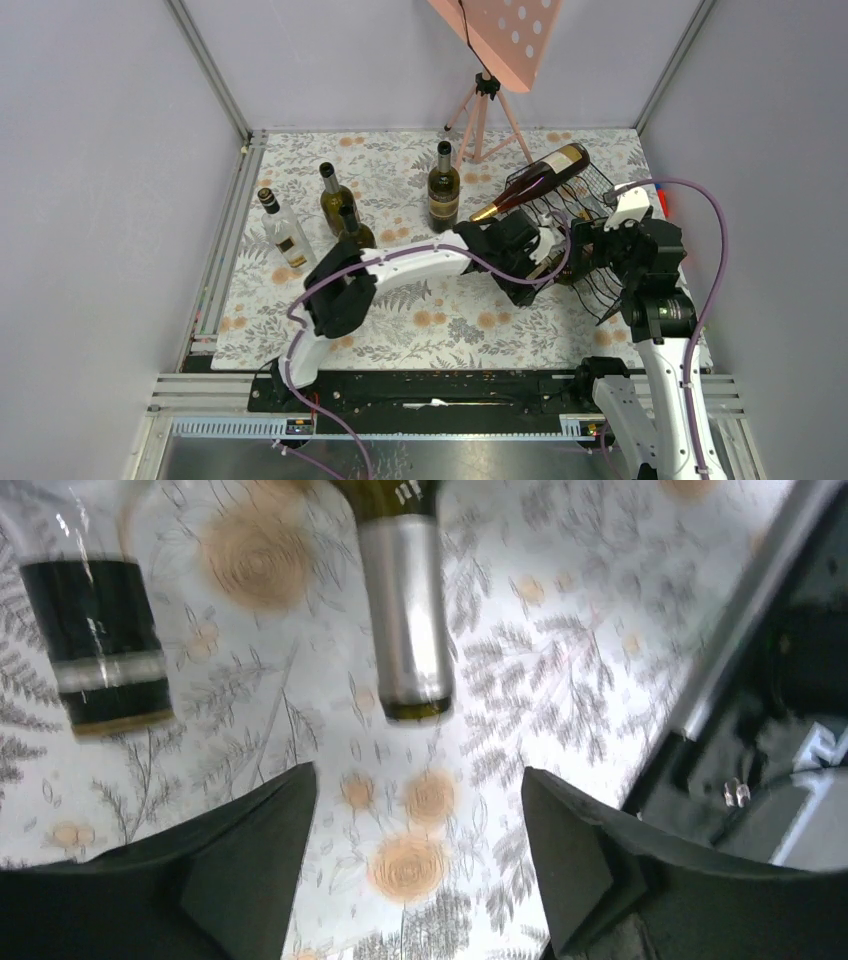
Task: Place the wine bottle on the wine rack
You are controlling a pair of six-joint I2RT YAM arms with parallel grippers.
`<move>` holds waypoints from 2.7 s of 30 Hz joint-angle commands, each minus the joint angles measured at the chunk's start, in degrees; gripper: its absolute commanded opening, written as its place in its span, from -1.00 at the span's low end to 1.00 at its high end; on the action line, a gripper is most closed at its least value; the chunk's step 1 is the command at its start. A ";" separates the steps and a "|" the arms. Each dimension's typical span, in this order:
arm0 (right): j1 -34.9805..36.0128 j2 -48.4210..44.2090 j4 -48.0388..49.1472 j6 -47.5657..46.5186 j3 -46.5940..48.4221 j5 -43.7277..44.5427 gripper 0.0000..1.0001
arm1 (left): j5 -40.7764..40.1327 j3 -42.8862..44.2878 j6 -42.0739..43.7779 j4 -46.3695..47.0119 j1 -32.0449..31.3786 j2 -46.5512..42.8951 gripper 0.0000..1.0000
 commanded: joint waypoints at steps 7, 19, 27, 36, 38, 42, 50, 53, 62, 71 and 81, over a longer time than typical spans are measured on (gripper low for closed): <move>0.63 0.35 0.03 0.28 -0.07 -4.64 0.95 | -0.79 -13.15 20.08 -2.30 -1.26 -24.27 0.63; 0.63 1.94 -0.13 -1.73 -0.15 -8.05 0.95 | -16.19 -14.24 22.91 -13.28 5.20 -43.77 0.67; 0.58 2.81 -0.61 -3.32 -0.77 -11.60 0.95 | -23.35 -11.44 22.31 -15.85 14.57 -53.44 0.81; 0.58 2.60 -1.18 -4.27 -1.18 -14.51 0.95 | -20.64 -9.55 15.89 -21.29 26.39 -54.48 0.90; 0.58 2.39 -1.44 -4.41 -1.18 -14.66 0.95 | -19.37 -9.89 14.80 -22.90 28.29 -53.83 0.91; 0.58 2.33 -1.44 -4.67 -1.26 -15.03 0.95 | -16.93 -12.93 13.37 -23.26 33.06 -53.18 0.90; 0.58 2.47 -1.82 -4.95 -1.36 -15.90 0.95 | -5.79 -17.99 11.54 -23.20 37.73 -53.44 0.81; 0.58 2.59 -1.91 -4.95 -1.19 -16.26 0.95 | -4.48 -19.97 11.63 -23.04 37.93 -53.84 0.74; 0.61 2.59 -2.10 -5.12 -1.34 -16.39 0.95 | -5.67 -23.59 12.55 -21.46 38.46 -55.22 0.42; 0.58 2.51 -1.86 -5.29 -1.70 -16.19 0.95 | -4.91 -23.07 12.87 -21.07 38.55 -54.67 0.05; 0.63 3.97 -2.05 -4.77 -0.38 -22.27 0.99 | 2.19 -19.52 14.06 -21.51 38.56 -56.01 -0.85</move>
